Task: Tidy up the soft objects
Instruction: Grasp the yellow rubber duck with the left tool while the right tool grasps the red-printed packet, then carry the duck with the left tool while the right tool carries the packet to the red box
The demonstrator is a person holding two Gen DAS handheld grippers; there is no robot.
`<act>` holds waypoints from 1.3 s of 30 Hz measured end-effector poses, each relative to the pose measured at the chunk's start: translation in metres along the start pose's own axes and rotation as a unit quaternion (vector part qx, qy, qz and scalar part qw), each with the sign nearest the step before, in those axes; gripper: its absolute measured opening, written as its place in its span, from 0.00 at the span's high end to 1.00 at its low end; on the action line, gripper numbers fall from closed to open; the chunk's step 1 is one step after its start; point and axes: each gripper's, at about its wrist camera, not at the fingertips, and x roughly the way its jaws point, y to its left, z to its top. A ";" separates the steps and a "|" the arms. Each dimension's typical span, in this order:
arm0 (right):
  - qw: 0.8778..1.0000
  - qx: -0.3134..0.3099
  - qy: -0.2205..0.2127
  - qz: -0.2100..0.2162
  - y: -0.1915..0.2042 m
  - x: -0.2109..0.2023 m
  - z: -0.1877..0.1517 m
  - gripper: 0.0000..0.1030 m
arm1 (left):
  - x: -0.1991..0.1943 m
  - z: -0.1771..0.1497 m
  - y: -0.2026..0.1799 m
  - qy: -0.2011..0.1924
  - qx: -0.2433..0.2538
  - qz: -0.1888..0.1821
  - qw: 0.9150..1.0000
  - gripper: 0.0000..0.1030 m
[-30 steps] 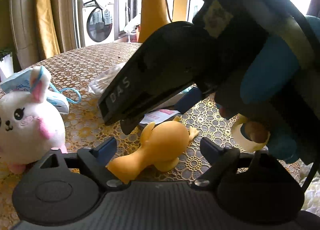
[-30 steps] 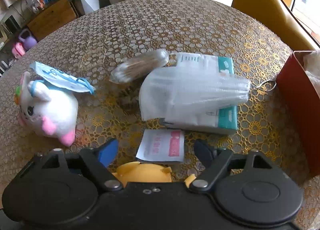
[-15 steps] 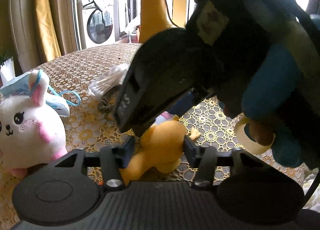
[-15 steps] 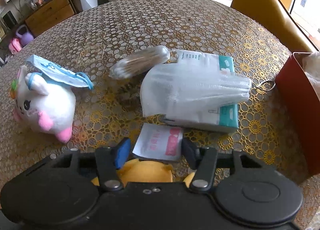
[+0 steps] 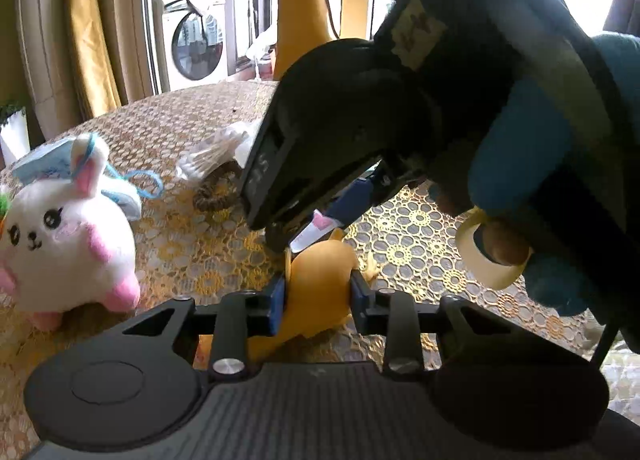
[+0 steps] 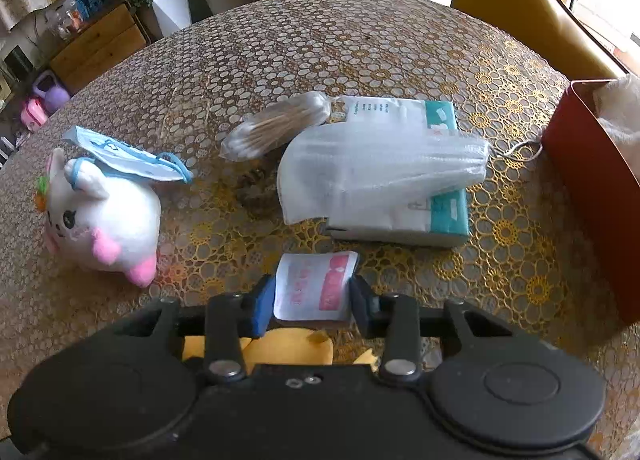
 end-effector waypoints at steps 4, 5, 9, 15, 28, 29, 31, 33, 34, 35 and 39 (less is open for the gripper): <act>1.000 -0.002 -0.005 0.002 0.001 -0.006 -0.007 0.65 | -0.009 -0.004 0.004 0.004 -0.014 -0.005 1.000 0.70; 1.000 -0.002 -0.006 0.001 0.001 -0.007 -0.008 0.65 | -0.012 -0.005 0.004 0.004 -0.016 -0.004 1.000 0.70; 1.000 -0.001 -0.010 0.007 -0.001 -0.017 -0.016 0.66 | -0.021 -0.007 0.011 0.010 -0.035 -0.004 0.999 0.70; 0.999 0.005 -0.031 0.026 -0.007 -0.047 -0.028 0.66 | -0.040 -0.009 0.018 0.006 -0.056 0.006 0.998 0.70; 0.993 -0.005 -0.104 0.057 -0.024 -0.139 -0.063 0.66 | -0.097 0.032 -0.009 -0.004 -0.071 0.012 0.997 0.70; 0.992 -0.007 -0.111 0.059 -0.026 -0.146 -0.066 0.66 | -0.101 0.036 -0.013 -0.006 -0.070 0.010 0.997 0.70; 0.991 -0.008 -0.122 0.061 -0.030 -0.160 -0.071 0.66 | -0.107 0.043 -0.020 -0.009 -0.069 0.006 0.998 0.70; 0.989 -0.009 -0.134 0.065 -0.035 -0.173 -0.075 0.66 | -0.112 0.052 -0.028 -0.012 -0.068 -0.003 0.998 0.69; 0.988 -0.010 -0.141 0.065 -0.037 -0.179 -0.077 0.66 | -0.115 0.056 -0.033 -0.014 -0.067 -0.008 0.998 0.69; 0.987 -0.011 -0.148 0.065 -0.040 -0.185 -0.079 0.66 | -0.117 0.060 -0.037 -0.016 -0.066 -0.013 0.998 0.69; 0.983 -0.013 -0.173 0.062 -0.053 -0.208 -0.086 0.66 | -0.123 0.080 -0.055 -0.023 -0.064 -0.032 0.997 0.69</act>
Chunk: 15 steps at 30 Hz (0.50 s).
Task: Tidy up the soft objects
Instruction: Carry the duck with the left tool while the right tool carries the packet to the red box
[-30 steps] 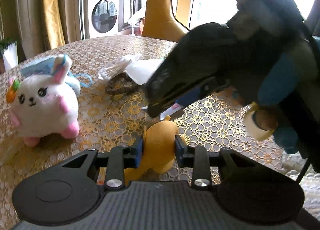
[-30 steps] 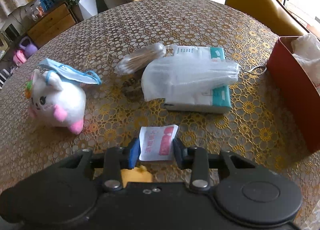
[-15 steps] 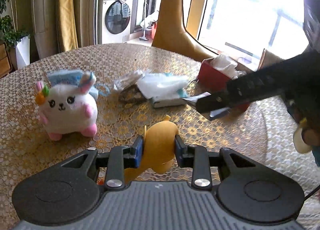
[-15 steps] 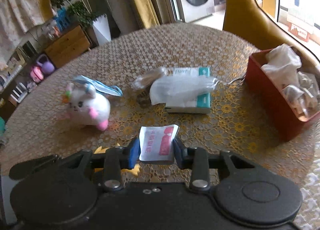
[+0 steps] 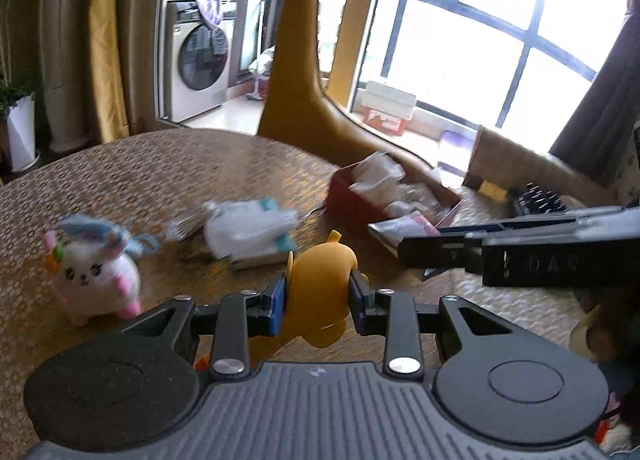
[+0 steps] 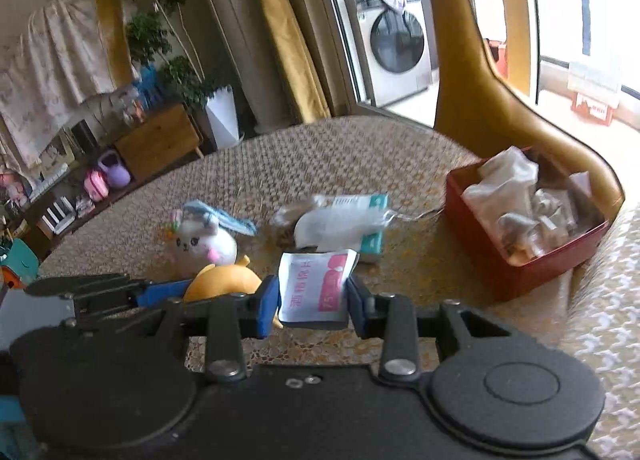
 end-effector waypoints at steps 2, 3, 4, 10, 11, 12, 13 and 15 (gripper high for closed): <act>1.000 -0.005 -0.013 -0.005 -0.005 -0.010 0.000 0.66 | 0.000 0.009 -0.009 -0.001 -0.001 -0.008 1.000 0.69; 1.000 -0.007 -0.018 -0.007 -0.008 -0.014 0.000 0.66 | 0.000 0.014 -0.013 -0.001 -0.001 -0.011 1.000 0.69; 1.000 -0.008 -0.024 -0.009 -0.012 -0.019 0.000 0.66 | 0.002 0.019 -0.018 -0.002 -0.001 -0.014 1.000 0.69; 0.998 -0.005 -0.049 -0.025 -0.041 -0.041 -0.001 0.65 | 0.019 0.043 -0.045 0.005 0.006 -0.025 1.000 0.69; 0.998 -0.004 -0.052 -0.029 -0.046 -0.043 -0.002 0.65 | 0.022 0.046 -0.050 0.006 0.008 -0.027 1.000 0.69; 0.998 0.000 -0.054 -0.032 -0.053 -0.044 -0.001 0.65 | 0.027 0.050 -0.054 0.008 0.010 -0.027 1.000 0.69; 0.998 0.005 -0.055 -0.033 -0.060 -0.046 -0.002 0.65 | 0.033 0.054 -0.060 0.011 0.011 -0.028 0.999 0.69; 0.998 0.018 -0.055 -0.034 -0.075 -0.048 -0.002 0.65 | 0.042 0.060 -0.069 0.015 0.012 -0.033 0.999 0.69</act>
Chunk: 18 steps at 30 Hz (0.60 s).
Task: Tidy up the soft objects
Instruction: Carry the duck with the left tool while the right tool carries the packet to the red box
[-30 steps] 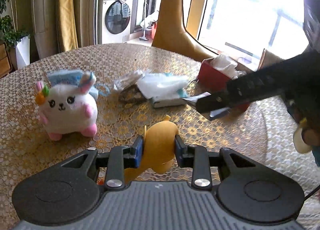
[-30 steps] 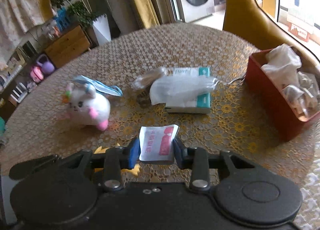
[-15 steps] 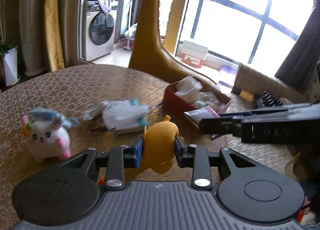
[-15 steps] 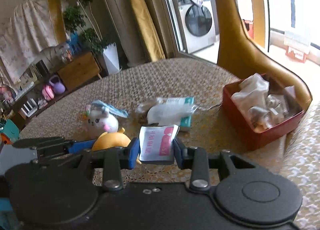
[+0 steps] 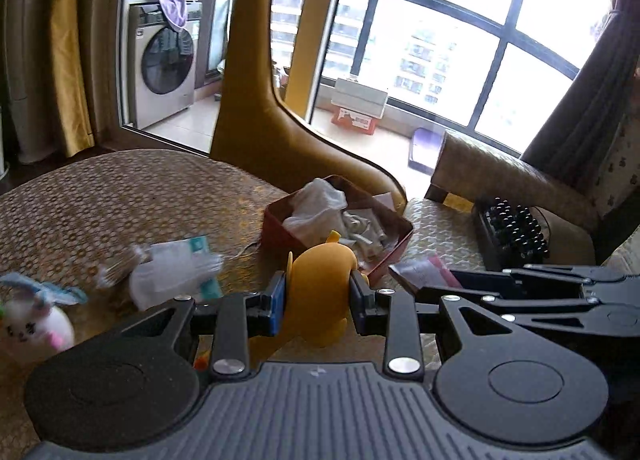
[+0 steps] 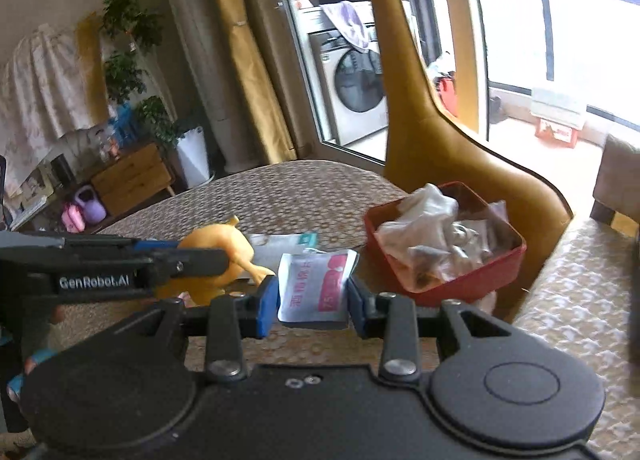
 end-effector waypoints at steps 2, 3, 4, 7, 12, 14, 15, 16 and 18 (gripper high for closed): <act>1.000 0.011 0.000 -0.001 -0.014 -0.001 0.001 0.65 | 0.011 0.007 -0.006 0.003 0.000 -0.002 1.000 0.69; 1.000 0.013 0.000 -0.005 -0.020 -0.001 0.002 0.65 | 0.017 0.011 -0.010 0.005 -0.001 -0.003 1.000 0.69; 1.000 0.015 -0.002 -0.011 -0.026 0.000 0.003 0.65 | 0.024 0.015 -0.013 0.007 -0.002 -0.003 1.000 0.69; 1.000 0.022 -0.004 -0.021 -0.047 0.002 0.007 0.65 | 0.043 0.026 -0.021 0.013 -0.004 -0.005 1.000 0.69; 0.998 0.033 -0.004 -0.048 -0.081 0.016 0.017 0.65 | 0.079 0.046 -0.030 0.015 -0.007 -0.006 1.000 0.69; 0.998 0.040 0.001 -0.055 -0.095 0.024 0.019 0.64 | 0.096 0.055 -0.032 0.017 -0.012 -0.008 1.000 0.69; 0.997 0.044 0.009 -0.058 -0.101 0.030 0.022 0.64 | 0.106 0.059 -0.032 0.019 -0.016 -0.007 1.000 0.69; 0.997 0.049 0.013 -0.062 -0.108 0.035 0.024 0.64 | 0.115 0.063 -0.033 0.020 -0.020 -0.011 1.000 0.69; 0.996 0.049 0.017 -0.073 -0.117 0.048 0.029 0.64 | 0.131 0.070 -0.031 0.024 -0.031 -0.018 0.999 0.69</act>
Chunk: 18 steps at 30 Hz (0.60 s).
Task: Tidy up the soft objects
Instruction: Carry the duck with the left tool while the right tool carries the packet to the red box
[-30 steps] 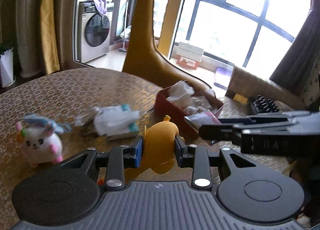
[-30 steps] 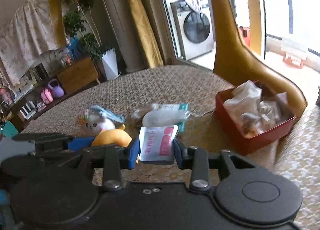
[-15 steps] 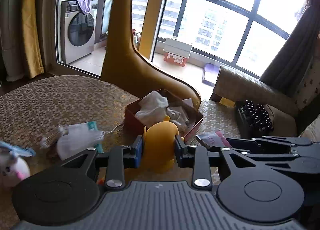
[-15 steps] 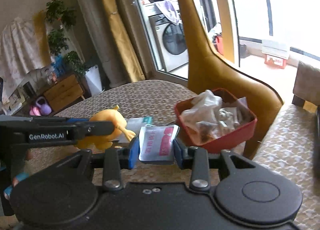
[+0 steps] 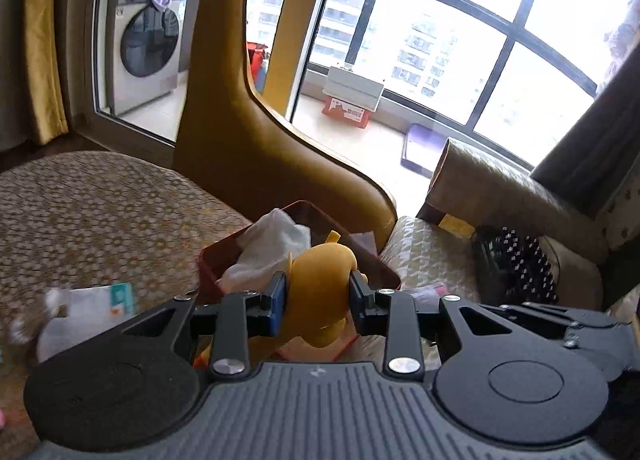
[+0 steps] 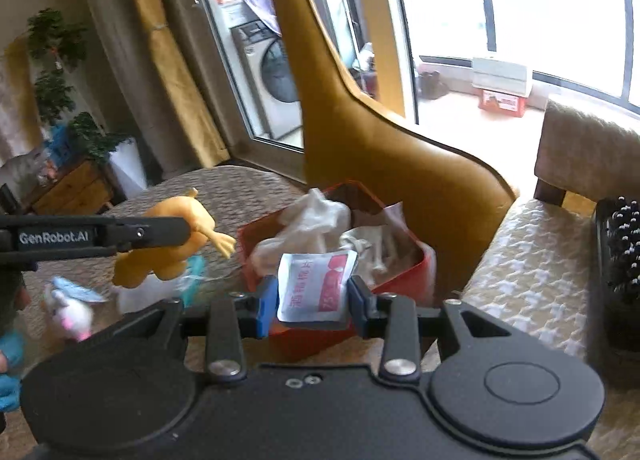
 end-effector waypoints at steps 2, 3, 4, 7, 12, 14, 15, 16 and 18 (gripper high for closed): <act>1.000 0.000 0.002 -0.008 -0.006 0.012 0.005 0.64 | 0.016 0.007 0.000 0.002 -0.006 -0.006 1.000 0.69; 1.000 0.000 0.004 -0.007 -0.010 0.018 0.007 0.64 | 0.023 0.009 0.000 0.003 -0.007 -0.008 1.000 0.69; 1.000 -0.001 0.007 -0.007 -0.012 0.024 0.009 0.64 | 0.031 0.011 0.000 0.003 -0.008 -0.011 1.000 0.69; 1.000 -0.007 0.015 -0.015 -0.014 0.041 0.013 0.64 | 0.055 0.016 0.001 0.007 -0.013 -0.018 1.000 0.69; 0.998 -0.031 0.028 -0.038 -0.013 0.067 0.014 0.64 | 0.092 0.019 0.003 0.015 -0.008 -0.025 1.000 0.69; 0.998 -0.041 0.033 -0.041 -0.012 0.077 0.013 0.64 | 0.106 0.019 0.004 0.019 -0.003 -0.024 1.000 0.69; 0.997 -0.046 0.035 -0.043 -0.012 0.082 0.013 0.64 | 0.111 0.018 0.005 0.021 -0.001 -0.024 0.999 0.69; 0.997 -0.051 0.037 -0.043 -0.013 0.087 0.014 0.64 | 0.117 0.018 0.006 0.023 0.001 -0.025 0.999 0.69; 0.996 -0.063 0.043 -0.044 -0.011 0.095 0.012 0.64 | 0.129 0.017 0.009 0.031 0.005 -0.022 0.999 0.69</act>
